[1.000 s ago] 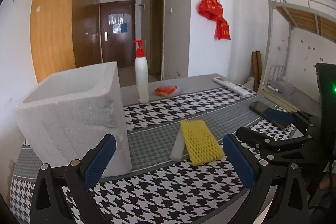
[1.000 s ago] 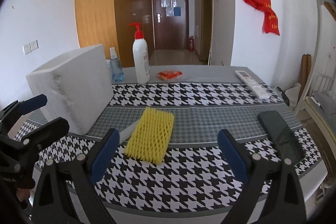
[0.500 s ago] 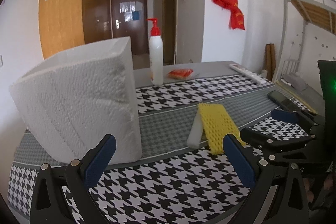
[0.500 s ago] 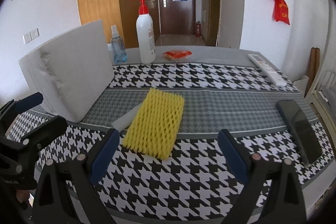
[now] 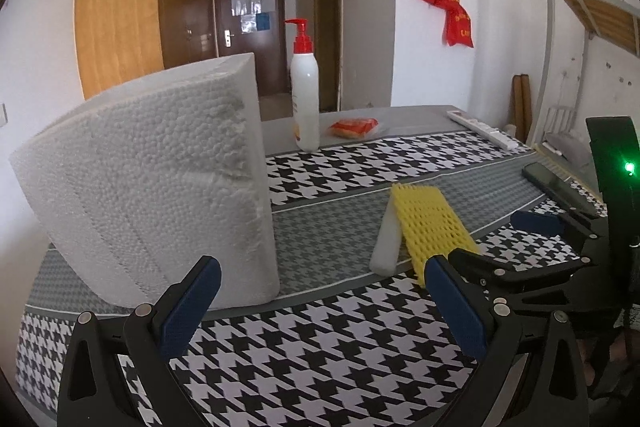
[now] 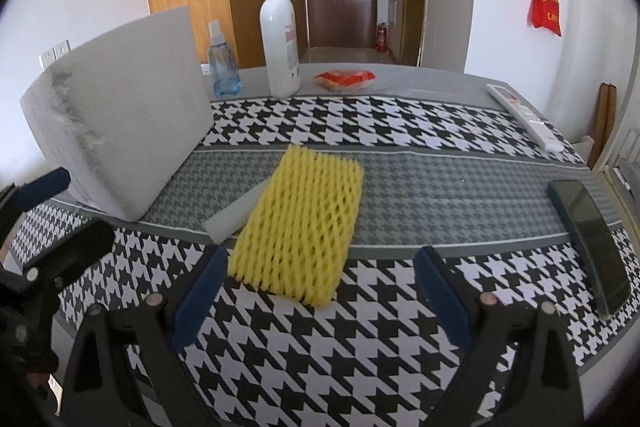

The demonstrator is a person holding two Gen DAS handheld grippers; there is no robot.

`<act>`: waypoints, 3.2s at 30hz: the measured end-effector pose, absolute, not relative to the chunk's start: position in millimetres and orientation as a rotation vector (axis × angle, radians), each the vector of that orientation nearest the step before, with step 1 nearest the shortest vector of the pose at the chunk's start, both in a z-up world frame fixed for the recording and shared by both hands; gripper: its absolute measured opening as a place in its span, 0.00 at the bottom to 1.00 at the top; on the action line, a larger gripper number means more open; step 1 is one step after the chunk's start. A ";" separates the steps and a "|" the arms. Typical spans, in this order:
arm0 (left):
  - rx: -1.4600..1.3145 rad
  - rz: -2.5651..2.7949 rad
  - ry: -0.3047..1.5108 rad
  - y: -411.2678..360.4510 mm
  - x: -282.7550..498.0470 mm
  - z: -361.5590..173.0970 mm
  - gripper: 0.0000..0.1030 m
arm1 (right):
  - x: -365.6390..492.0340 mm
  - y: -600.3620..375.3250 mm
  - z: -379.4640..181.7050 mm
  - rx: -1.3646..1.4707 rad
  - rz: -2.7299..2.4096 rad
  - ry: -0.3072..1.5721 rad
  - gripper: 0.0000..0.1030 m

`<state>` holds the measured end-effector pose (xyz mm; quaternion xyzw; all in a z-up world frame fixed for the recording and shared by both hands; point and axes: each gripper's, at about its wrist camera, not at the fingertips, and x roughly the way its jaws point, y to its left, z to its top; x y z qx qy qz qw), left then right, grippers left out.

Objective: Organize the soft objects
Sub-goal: 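Move the right tool toward the yellow mesh sleeve, then close the right gripper on the yellow mesh sleeve and lift it, then close the left gripper on the white foam stick while the right tool holds the sleeve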

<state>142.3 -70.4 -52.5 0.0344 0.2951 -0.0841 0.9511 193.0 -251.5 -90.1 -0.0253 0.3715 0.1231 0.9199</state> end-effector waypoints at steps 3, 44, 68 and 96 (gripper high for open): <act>0.061 -0.165 0.606 -67.9 143.7 -52.5 0.99 | 197.5 -250.3 -92.8 -0.046 0.253 0.780 0.94; 0.059 -0.182 0.618 -72.7 143.4 -52.4 0.99 | 204.2 -256.2 -94.3 -0.039 0.277 0.831 0.11; 0.100 -0.297 0.657 -115.8 162.9 -54.1 0.99 | 183.7 -310.8 -82.0 0.040 0.186 0.770 0.11; 0.100 -0.298 0.854 -127.5 217.2 -89.6 0.62 | 179.6 -317.7 -83.0 0.055 0.192 0.757 0.11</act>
